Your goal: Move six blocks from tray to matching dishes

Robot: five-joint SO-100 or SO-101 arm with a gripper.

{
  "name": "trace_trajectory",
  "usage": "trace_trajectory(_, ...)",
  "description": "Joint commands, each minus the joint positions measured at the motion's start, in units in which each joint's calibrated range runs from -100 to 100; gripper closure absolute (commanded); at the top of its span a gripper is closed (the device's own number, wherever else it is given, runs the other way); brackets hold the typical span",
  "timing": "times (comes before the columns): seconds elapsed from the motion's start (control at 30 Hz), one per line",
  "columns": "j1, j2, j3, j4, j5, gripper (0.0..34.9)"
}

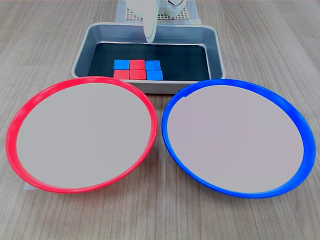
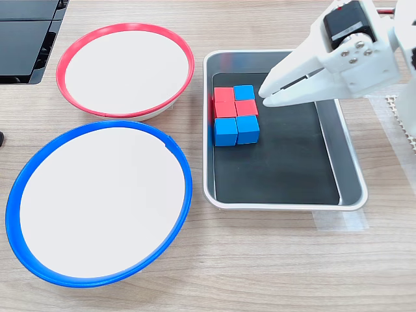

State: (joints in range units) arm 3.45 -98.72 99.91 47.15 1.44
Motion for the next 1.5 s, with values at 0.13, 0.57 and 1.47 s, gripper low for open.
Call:
trace_trajectory(0.13, 0.5, -0.3, 0.1, 0.3, 0.3, 34.6)
trace_trajectory(0.57, 0.5, -0.3, 0.1, 0.3, 0.3, 34.6)
trace_trajectory(1.47, 17.2, 64.0, -36.7, -13.8, 26.4, 34.9)
